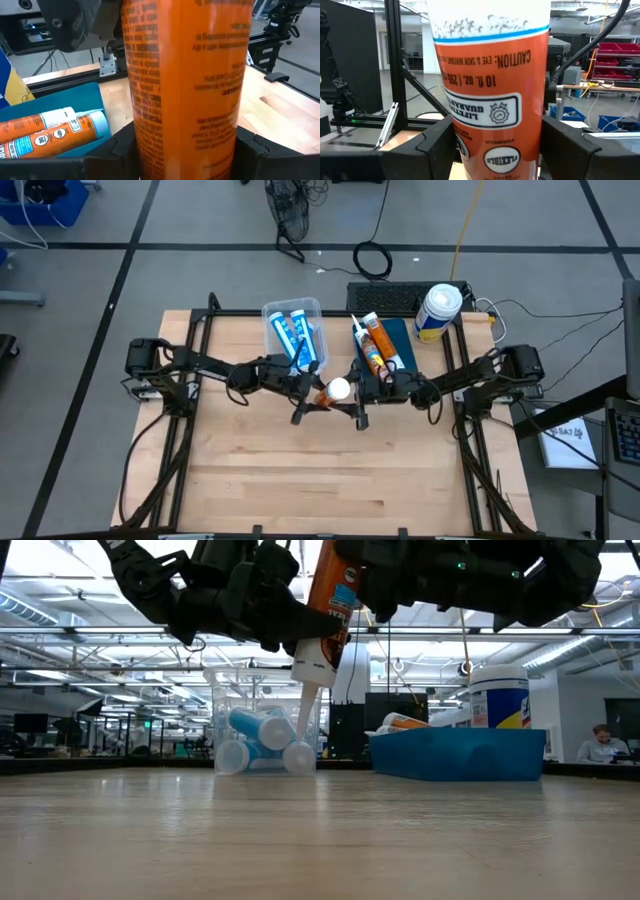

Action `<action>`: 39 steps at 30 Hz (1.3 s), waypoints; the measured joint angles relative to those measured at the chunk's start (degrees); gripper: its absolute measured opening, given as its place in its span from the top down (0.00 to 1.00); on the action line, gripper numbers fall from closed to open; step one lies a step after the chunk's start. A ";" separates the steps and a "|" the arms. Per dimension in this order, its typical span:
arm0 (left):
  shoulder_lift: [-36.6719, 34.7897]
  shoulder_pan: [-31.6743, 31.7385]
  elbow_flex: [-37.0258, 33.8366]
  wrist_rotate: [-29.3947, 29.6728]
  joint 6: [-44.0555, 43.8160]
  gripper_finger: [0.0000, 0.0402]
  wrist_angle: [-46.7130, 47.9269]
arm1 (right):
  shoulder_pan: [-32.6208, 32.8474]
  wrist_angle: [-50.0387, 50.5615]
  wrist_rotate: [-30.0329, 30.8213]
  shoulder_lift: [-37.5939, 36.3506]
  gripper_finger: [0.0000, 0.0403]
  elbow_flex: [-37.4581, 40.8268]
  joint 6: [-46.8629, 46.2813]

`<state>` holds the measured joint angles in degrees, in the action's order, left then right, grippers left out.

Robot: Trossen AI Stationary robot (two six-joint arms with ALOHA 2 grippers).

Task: Pick & place silicon tubes, Sealant and Lysol wipes
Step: Put the orange sealant into the blue bin

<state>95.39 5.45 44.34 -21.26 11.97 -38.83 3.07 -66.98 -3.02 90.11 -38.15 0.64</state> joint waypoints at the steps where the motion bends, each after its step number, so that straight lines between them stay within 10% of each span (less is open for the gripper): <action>1: 0.00 0.00 0.00 -0.06 0.00 0.49 -0.10 | 0.00 0.06 0.08 0.00 0.40 0.00 -0.12; 12: 0.00 0.02 -0.02 -0.94 -0.93 0.48 -0.66 | 0.00 2.67 -0.02 0.17 0.52 -1.73 1.20; 23: -0.85 0.11 0.08 -0.33 -10.81 0.20 -0.37 | -0.02 3.10 0.61 0.35 0.52 -1.73 2.44; 39: -19.83 0.69 0.04 -1.27 -5.14 0.13 26.80 | -1.36 34.37 21.65 -20.08 0.52 -1.83 7.96</action>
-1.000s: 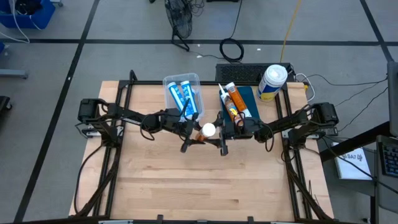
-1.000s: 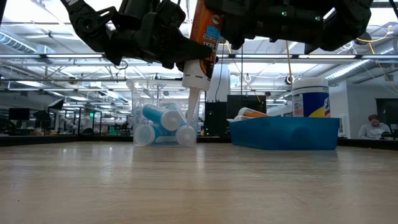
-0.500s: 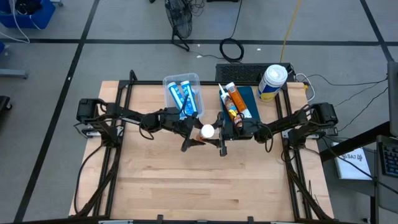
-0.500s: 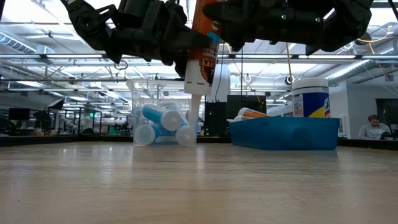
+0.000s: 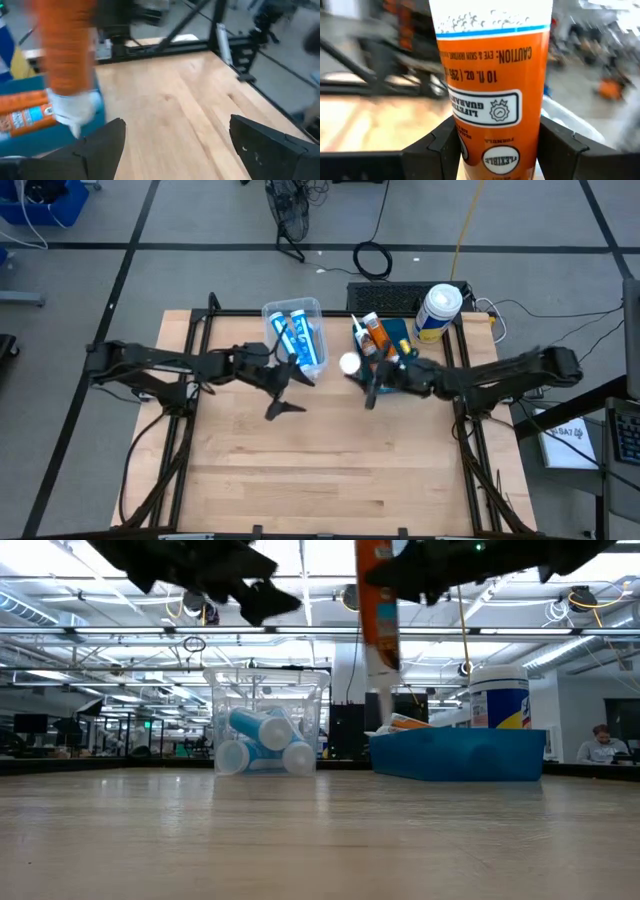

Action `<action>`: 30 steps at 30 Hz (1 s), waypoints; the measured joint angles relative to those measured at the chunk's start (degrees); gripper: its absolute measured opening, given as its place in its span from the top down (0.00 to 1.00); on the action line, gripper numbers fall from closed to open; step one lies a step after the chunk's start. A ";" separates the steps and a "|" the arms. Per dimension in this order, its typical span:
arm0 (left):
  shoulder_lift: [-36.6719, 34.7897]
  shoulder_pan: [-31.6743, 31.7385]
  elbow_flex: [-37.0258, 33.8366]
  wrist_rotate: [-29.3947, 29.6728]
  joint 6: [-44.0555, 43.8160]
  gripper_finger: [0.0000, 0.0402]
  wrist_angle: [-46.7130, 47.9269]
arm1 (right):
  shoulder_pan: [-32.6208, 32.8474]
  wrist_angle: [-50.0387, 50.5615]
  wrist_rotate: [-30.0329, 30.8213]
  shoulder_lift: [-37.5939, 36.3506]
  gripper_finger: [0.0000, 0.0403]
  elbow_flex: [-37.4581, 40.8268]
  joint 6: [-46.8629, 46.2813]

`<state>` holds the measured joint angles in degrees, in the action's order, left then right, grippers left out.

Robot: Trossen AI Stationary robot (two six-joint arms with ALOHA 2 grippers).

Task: Pick & place silicon tubes, Sealant and Lysol wipes
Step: Put the orange sealant into the blue bin

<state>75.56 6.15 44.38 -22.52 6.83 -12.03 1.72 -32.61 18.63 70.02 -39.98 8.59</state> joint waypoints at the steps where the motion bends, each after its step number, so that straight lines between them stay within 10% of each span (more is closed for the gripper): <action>1: -1.22 -0.41 -0.02 -0.10 1.36 0.13 1.46 | -1.01 4.57 0.89 -2.04 0.52 -0.45 -1.22; 10: -4.39 -1.29 -0.02 0.78 5.46 0.11 5.75 | -13.58 43.02 1.77 -9.38 0.52 -8.66 -13.82; 18: -4.39 -1.31 -0.02 2.10 6.17 0.12 8.55 | -16.00 38.56 -10.01 -9.66 0.52 -12.49 -10.78; 25: -4.38 -1.28 -0.02 2.14 5.95 0.10 10.76 | -16.55 47.29 4.30 -9.63 0.52 -17.34 -5.76; 30: -4.36 -1.28 -0.04 2.16 5.91 0.11 11.88 | -17.36 56.91 3.48 -9.34 0.52 -17.60 -10.49</action>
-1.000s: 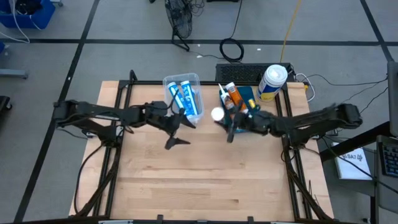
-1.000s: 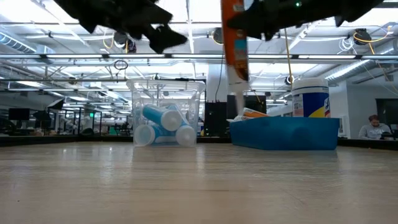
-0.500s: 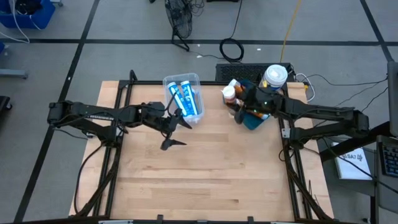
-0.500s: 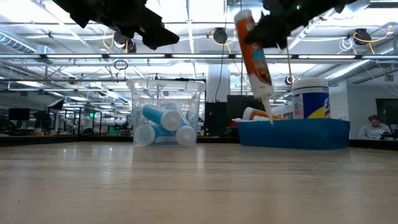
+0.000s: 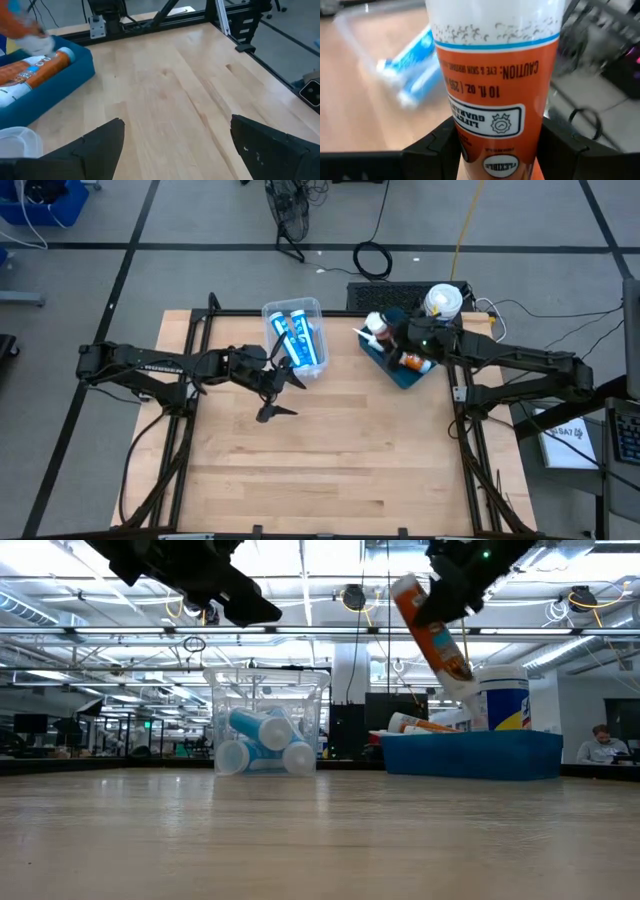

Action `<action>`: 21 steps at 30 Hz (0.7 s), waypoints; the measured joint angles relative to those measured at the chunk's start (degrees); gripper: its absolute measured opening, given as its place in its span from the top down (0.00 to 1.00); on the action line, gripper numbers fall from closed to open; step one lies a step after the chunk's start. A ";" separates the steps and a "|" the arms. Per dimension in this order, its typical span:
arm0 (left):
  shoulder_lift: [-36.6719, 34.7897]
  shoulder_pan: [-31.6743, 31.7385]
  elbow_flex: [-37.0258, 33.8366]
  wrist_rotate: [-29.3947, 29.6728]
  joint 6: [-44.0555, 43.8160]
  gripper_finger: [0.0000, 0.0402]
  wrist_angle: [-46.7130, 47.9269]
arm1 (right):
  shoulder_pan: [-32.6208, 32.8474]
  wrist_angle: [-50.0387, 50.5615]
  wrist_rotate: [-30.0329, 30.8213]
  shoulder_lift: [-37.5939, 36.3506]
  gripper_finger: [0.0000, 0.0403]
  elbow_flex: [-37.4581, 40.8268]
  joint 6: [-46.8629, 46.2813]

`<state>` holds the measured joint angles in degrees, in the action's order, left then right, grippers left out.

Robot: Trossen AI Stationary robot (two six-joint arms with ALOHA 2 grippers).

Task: Pick & place silicon tubes, Sealant and Lysol wipes
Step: Put the orange sealant into the blue bin

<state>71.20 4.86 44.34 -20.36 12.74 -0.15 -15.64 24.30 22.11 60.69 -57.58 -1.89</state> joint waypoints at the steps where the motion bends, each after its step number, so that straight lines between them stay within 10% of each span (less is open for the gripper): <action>1: 0.00 0.04 0.00 0.00 0.01 0.11 0.10 | 0.00 2.28 -0.35 0.00 0.52 -0.02 -1.33; 10: 0.00 0.04 0.00 0.02 0.33 0.11 0.45 | 0.07 6.63 -9.04 0.37 0.52 3.63 -11.60; 21: 0.04 0.04 -0.02 0.02 0.25 0.10 1.22 | -0.01 -20.71 -20.34 0.37 0.52 13.15 -18.85</action>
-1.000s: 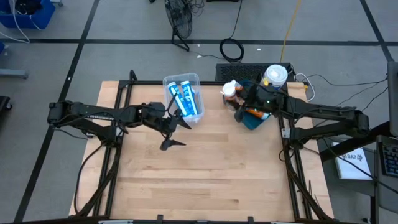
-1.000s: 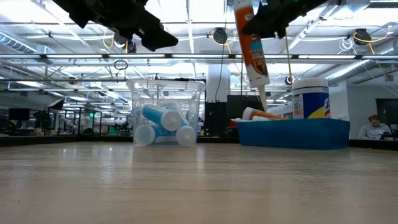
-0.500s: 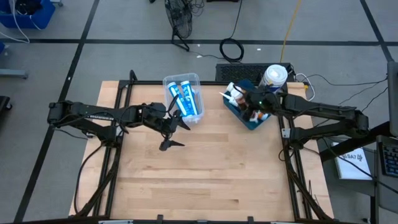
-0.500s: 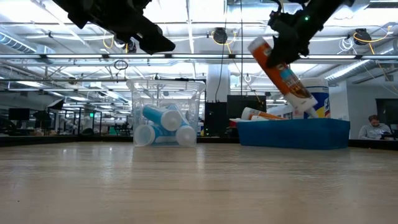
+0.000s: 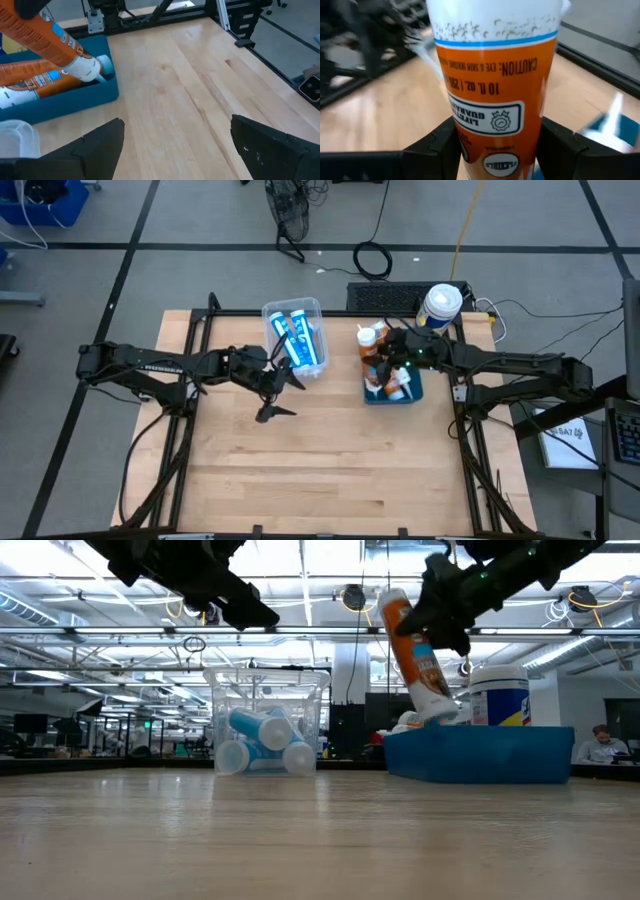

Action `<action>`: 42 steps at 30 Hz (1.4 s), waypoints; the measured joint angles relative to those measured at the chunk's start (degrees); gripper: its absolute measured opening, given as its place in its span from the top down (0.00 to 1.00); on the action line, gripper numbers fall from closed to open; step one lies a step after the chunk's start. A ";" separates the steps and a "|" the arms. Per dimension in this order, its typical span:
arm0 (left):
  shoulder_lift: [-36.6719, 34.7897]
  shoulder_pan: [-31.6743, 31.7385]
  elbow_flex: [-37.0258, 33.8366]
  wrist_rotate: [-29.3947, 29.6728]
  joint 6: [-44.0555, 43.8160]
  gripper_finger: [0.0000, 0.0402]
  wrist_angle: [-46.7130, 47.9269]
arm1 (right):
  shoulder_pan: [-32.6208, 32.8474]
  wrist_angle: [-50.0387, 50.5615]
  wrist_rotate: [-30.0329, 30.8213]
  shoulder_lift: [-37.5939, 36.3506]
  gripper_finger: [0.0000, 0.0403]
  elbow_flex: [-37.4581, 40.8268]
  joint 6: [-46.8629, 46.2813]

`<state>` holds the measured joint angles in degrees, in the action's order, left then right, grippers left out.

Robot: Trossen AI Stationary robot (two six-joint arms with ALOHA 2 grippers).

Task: Pick & place silicon tubes, Sealant and Lysol wipes
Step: Put the orange sealant into the blue bin, then return to Home Position

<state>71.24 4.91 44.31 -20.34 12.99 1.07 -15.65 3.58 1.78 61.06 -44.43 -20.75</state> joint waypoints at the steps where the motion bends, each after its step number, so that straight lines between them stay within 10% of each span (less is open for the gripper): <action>1: 0.00 0.00 0.00 0.00 -0.13 0.10 0.36 | 0.01 0.37 1.08 0.00 0.52 0.43 0.12; 23: 0.00 0.00 -0.02 -0.02 -1.13 0.10 0.88 | 0.34 -37.02 4.22 0.07 0.53 27.11 -11.09; 32: 0.00 0.00 -0.02 0.01 -1.78 0.09 0.86 | 0.38 -46.83 4.42 0.02 0.23 31.31 -11.16; 42: 0.00 0.00 -0.02 3.93 -3.30 0.09 0.86 | 0.43 -58.47 0.03 0.02 0.20 31.32 -4.43</action>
<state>71.24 4.91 44.29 -16.40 9.69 1.93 -15.21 -54.88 1.81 61.08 -13.10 -25.17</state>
